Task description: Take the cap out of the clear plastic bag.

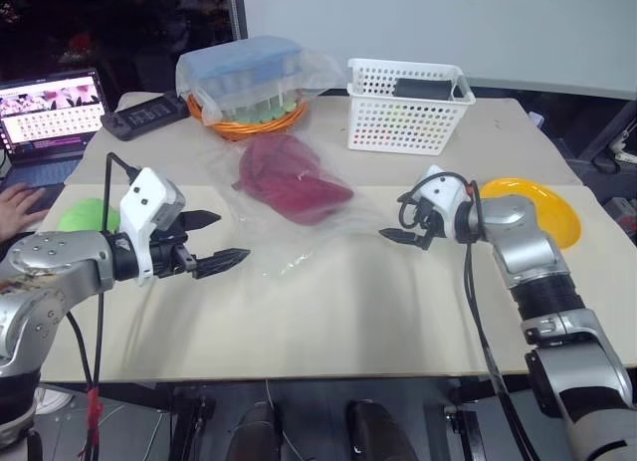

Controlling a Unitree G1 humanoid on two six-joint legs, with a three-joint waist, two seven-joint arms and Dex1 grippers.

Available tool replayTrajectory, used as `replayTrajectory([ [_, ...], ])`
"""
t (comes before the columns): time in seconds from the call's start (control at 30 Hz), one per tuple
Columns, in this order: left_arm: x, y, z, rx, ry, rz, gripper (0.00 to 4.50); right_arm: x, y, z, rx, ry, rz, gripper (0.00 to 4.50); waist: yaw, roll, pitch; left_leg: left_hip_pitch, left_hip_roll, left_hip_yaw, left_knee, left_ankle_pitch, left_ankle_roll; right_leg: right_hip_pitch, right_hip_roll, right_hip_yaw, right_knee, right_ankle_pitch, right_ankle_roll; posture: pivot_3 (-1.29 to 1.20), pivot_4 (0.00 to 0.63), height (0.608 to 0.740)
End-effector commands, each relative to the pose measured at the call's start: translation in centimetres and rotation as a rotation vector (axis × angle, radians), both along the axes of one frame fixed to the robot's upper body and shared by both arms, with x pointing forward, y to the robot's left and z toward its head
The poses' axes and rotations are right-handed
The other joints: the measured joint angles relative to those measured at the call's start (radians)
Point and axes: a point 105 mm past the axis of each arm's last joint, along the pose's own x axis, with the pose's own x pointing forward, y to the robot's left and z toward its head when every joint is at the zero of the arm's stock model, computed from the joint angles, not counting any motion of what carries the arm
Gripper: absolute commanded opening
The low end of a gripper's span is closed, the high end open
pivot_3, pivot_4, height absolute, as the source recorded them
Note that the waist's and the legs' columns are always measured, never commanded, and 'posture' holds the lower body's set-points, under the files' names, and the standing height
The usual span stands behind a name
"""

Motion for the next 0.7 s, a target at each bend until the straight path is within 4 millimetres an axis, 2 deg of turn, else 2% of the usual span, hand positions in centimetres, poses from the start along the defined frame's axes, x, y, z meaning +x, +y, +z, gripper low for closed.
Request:
replayTrajectory([
  [0.03,-0.3,-0.3,1.4,-0.001,-0.045,-0.021,4.5,0.2,0.2,1.0,-0.006,-0.05,0.011,4.45,0.0,0.0,0.0,0.0,0.0,0.0,0.0,0.0,0.0,0.0,0.0,0.0,0.0,0.0,0.0,0.0,0.15,0.73],
  [0.17,-0.5,-0.4,1.6,-0.008,-0.041,-0.028,4.5,0.5,0.0,1.2,0.003,-0.065,-0.003,4.45,-0.001,0.0,0.0,0.0,0.0,0.0,0.0,0.0,0.0,0.0,0.0,0.0,0.0,0.0,0.0,0.0,0.15,0.73],
  [0.53,-0.4,-0.3,1.7,-0.008,-0.041,-0.023,4.5,2.3,1.2,2.0,0.022,-0.135,-0.021,4.45,-0.013,0.0,0.0,0.0,0.0,0.0,0.0,0.0,0.0,0.0,0.0,0.0,0.0,0.0,0.0,0.0,0.15,0.73],
  [0.7,-0.5,-0.3,1.7,-0.008,-0.042,-0.017,4.5,3.4,3.4,1.4,0.049,-0.151,-0.01,4.45,-0.017,0.0,0.0,0.0,0.0,0.0,0.0,0.0,0.0,0.0,0.0,0.0,0.0,0.0,0.0,0.0,0.15,0.73],
])
